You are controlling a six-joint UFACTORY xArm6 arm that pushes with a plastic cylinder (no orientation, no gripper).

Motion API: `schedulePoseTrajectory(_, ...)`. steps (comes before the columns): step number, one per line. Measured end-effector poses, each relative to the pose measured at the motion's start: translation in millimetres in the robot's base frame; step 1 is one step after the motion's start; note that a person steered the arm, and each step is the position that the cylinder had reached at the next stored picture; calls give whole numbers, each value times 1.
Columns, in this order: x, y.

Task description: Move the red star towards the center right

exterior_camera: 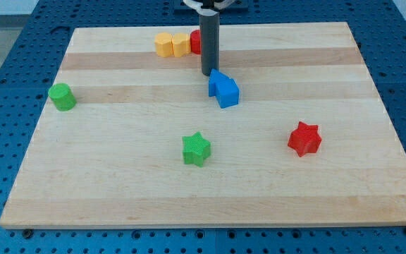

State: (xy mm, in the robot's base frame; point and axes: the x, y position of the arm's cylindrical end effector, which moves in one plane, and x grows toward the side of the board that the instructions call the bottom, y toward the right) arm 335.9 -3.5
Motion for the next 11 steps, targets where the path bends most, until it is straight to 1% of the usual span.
schedulePoseTrajectory(1, 1, 41)
schedulePoseTrajectory(2, 2, 93)
schedulePoseTrajectory(3, 38, 109)
schedulePoseTrajectory(4, 57, 147)
schedulePoseTrajectory(5, 75, 170)
schedulePoseTrajectory(7, 160, 169)
schedulePoseTrajectory(8, 188, 176)
schedulePoseTrajectory(9, 239, 186)
schedulePoseTrajectory(10, 238, 160)
schedulePoseTrajectory(11, 194, 132)
